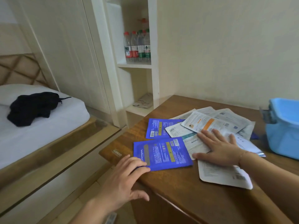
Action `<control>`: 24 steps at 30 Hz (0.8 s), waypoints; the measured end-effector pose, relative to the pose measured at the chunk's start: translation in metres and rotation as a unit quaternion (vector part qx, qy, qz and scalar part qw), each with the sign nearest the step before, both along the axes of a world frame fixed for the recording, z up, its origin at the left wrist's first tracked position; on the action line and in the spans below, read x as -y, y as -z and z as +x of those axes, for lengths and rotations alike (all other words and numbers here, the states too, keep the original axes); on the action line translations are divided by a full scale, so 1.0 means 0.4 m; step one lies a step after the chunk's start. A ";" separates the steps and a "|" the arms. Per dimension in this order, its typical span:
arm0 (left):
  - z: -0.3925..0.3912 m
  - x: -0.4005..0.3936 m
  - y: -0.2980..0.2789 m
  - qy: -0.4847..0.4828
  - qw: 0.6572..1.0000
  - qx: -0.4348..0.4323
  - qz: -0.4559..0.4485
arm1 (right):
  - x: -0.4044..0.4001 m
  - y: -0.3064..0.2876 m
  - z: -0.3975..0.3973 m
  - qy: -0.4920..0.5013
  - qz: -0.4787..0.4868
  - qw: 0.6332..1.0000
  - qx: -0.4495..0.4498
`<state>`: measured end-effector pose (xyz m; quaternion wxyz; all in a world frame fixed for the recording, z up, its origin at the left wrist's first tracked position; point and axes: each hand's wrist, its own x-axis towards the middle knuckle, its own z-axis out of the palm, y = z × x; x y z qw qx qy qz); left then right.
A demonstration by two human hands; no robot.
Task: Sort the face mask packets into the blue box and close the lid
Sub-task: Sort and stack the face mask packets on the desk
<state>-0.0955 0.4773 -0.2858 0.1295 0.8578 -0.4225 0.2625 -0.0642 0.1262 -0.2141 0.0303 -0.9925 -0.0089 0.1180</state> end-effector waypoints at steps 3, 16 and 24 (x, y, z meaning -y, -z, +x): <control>-0.002 -0.032 -0.002 0.029 0.998 0.044 -0.019 | -0.037 -0.017 -0.020 -0.037 0.031 0.995 0.085; -0.054 -0.045 0.052 -0.272 0.824 -0.193 -0.457 | -0.336 0.078 -0.240 -0.296 -0.039 0.928 0.222; -0.167 0.092 0.051 -0.149 0.643 -0.564 -0.496 | -0.327 0.056 -0.258 -0.241 0.129 0.908 0.318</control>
